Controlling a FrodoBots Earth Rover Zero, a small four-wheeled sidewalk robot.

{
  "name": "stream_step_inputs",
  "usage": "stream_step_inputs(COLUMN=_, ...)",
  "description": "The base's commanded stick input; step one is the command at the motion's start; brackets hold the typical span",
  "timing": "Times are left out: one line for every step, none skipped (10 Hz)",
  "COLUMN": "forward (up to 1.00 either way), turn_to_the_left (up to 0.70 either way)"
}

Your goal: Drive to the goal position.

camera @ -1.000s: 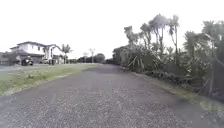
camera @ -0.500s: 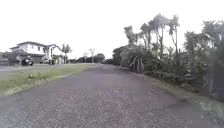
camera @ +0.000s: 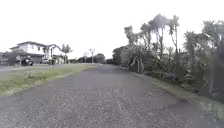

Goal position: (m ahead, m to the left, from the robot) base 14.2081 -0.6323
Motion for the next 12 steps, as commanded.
stream_step_inputs(forward=0.7, turn_to_the_left=0.0)
stream_step_inputs(forward=0.7, turn_to_the_left=0.0)
stream_step_inputs(forward=0.7, turn_to_the_left=0.0)
stream_step_inputs(forward=0.7, turn_to_the_left=0.0)
stream_step_inputs(forward=0.7, turn_to_the_left=0.0)
stream_step_inputs(forward=0.7, turn_to_the_left=0.0)
stream_step_inputs(forward=0.7, turn_to_the_left=0.0)
stream_step_inputs(forward=0.7, turn_to_the_left=0.0)
stream_step_inputs(forward=0.7, turn_to_the_left=0.0)
stream_step_inputs(forward=0.7, turn_to_the_left=0.0)
stream_step_inputs(forward=0.7, turn_to_the_left=0.0)
stream_step_inputs(forward=0.7, turn_to_the_left=0.0)
